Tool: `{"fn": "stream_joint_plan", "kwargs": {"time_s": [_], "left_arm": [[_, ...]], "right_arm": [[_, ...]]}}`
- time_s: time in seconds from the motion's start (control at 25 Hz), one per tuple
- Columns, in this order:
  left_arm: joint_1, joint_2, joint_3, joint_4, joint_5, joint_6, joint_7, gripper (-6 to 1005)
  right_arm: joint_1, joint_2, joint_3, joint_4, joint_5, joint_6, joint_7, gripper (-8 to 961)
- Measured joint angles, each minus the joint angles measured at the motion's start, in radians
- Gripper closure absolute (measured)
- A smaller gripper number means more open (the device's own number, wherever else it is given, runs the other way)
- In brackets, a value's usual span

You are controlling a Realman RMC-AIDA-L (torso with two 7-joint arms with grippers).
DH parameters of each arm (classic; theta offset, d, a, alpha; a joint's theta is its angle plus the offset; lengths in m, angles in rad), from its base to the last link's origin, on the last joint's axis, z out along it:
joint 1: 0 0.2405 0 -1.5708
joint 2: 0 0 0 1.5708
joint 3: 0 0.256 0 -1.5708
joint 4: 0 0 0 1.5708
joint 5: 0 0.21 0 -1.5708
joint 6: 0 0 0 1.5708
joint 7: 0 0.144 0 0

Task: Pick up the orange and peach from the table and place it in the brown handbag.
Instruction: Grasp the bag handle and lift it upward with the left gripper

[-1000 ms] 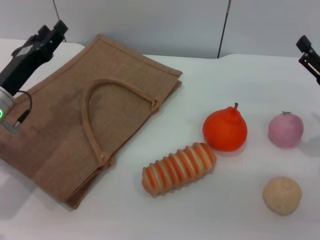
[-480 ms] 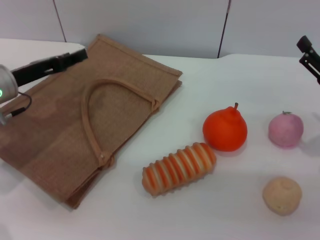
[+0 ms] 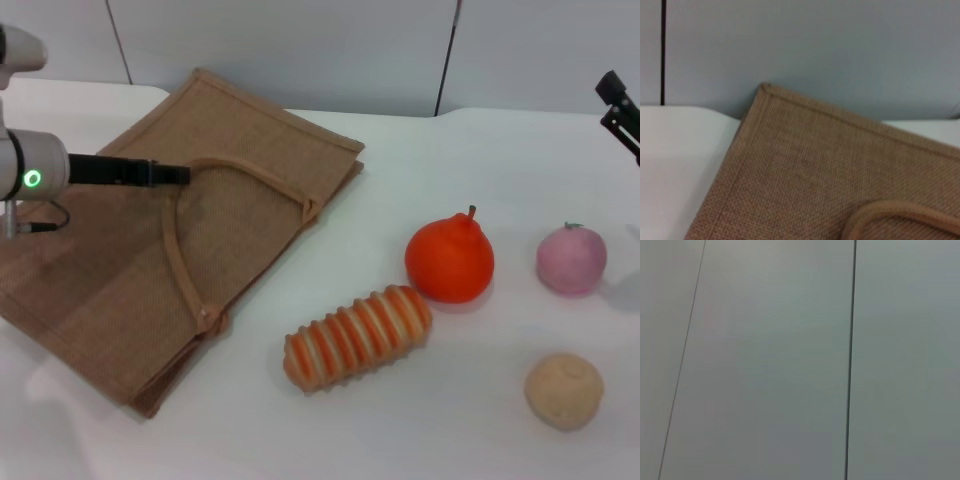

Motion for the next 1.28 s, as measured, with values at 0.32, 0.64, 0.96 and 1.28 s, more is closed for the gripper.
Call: {"fn": "stream_joint_plan", "kwargs": {"time_s": [0.32,0.64,0.96,1.28], "left_arm": [[-0.025,-0.006,0.005,-0.007,0.108,0.055,-0.044,487],[-0.044,-0.012,0.048,-0.045,0.101,0.125,-0.027,500],[-0.055,-0.012,0.078,-0.075,0.101,0.161,-0.023,512],[-0.056,-0.012,0.078,-0.076,0.103,0.164,-0.024,525]], "right_arm": [[-0.003,0.0,0.002,0.0,0.003,0.0,-0.001,148],[-0.002,0.0,0.0,0.0,0.004,0.0,-0.001,154],[0.0,0.0,0.0,0.0,0.003,0.0,-0.001,160],[0.0,0.0,0.001,0.0,0.005,0.0,-0.001,165]]}}
